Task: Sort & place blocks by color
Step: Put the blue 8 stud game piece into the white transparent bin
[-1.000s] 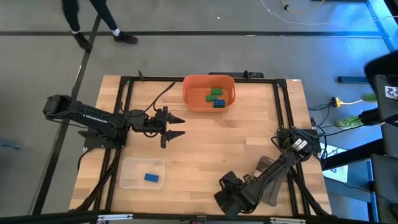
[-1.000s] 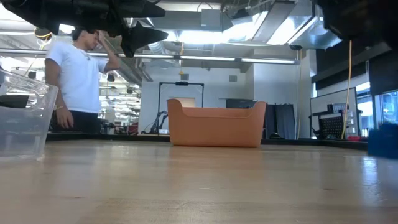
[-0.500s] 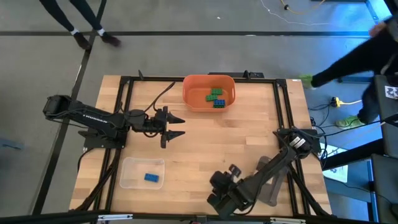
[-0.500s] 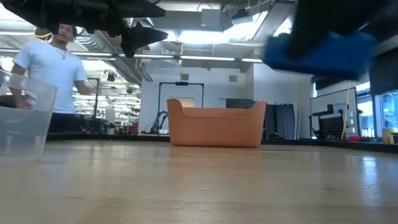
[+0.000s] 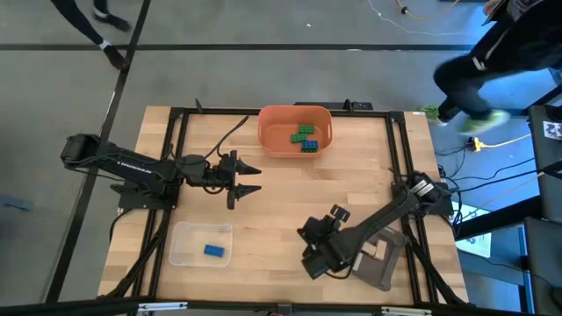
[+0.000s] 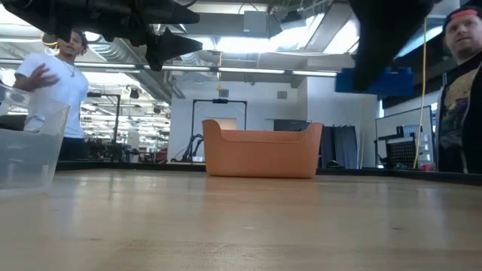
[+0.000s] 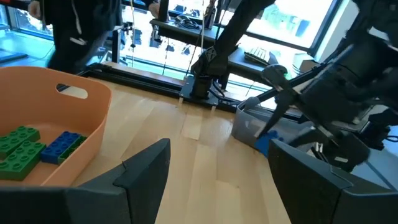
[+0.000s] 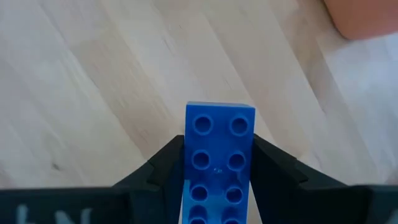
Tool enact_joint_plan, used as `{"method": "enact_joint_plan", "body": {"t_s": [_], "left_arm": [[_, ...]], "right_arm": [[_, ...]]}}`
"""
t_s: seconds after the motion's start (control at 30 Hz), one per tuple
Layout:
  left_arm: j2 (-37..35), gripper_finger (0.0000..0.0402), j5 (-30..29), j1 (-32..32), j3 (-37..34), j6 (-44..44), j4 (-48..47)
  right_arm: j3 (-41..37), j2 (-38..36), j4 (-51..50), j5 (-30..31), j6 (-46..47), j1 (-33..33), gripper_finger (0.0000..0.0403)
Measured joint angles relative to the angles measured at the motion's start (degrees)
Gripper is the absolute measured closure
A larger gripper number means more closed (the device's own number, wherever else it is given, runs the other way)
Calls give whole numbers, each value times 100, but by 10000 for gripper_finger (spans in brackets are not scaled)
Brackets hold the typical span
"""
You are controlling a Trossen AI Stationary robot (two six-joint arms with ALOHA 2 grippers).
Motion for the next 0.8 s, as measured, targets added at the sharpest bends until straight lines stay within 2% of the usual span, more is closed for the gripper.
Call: {"method": "enact_joint_plan", "body": {"t_s": [0.1,0.23,0.4,0.53,0.67,0.8], "left_arm": [[0,140,0,1,0,0,0],[1,140,0,0,-1,0,0],[1,140,0,1,-1,0,0],[0,140,0,1,-1,39,0],[0,140,0,6,-1,61,0],[1,140,-9,6,1,223,-19]], "right_arm": [[-559,-377,458,-127,-123,-64,259],[-1649,-1092,1813,-166,-305,-90,259],[-3274,-2051,4335,-119,-759,-124,259],[-4402,-2583,6595,159,-1535,-241,259],[-5240,-2832,8571,263,-2459,-543,259],[-5746,-2891,9881,92,-3258,-1037,259]]}}
